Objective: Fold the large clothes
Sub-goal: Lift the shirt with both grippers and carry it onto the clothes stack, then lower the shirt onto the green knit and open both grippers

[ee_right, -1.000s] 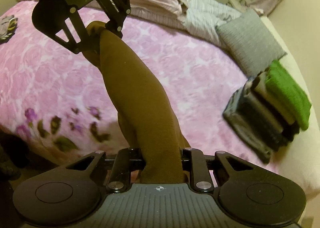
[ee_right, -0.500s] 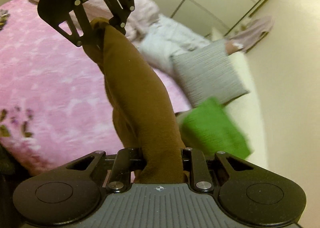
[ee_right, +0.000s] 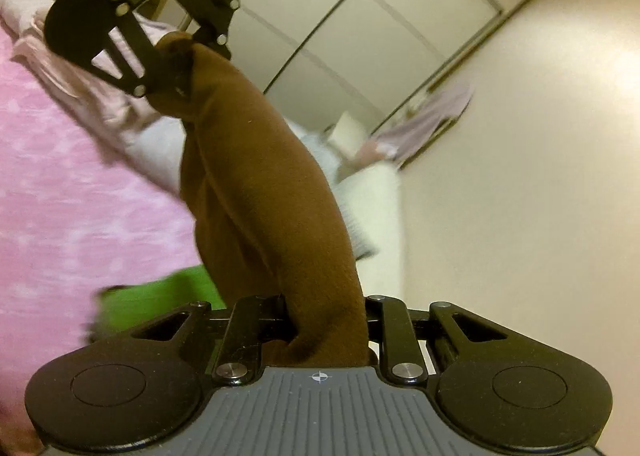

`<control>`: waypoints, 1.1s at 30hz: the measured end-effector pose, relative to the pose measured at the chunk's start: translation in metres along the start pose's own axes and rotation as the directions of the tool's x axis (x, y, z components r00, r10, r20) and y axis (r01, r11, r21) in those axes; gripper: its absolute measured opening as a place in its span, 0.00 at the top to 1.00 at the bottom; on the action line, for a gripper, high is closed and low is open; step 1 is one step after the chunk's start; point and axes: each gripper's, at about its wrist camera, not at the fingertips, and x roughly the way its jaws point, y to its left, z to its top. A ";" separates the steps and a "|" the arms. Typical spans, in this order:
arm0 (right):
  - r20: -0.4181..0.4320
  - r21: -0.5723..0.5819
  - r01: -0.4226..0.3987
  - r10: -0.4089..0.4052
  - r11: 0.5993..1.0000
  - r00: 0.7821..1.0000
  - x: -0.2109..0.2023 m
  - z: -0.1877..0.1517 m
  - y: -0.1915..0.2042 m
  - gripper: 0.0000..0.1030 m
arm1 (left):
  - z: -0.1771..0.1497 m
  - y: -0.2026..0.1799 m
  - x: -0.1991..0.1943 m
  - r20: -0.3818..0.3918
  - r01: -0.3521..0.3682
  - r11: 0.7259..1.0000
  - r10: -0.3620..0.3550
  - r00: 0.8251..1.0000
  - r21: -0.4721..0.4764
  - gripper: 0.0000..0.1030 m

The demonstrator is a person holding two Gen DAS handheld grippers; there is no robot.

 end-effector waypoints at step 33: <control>0.004 -0.174 -0.108 0.110 0.979 0.994 0.071 -0.249 0.141 0.81 | -0.040 -0.249 0.099 -0.255 0.078 0.996 -0.068 0.965 0.031 0.82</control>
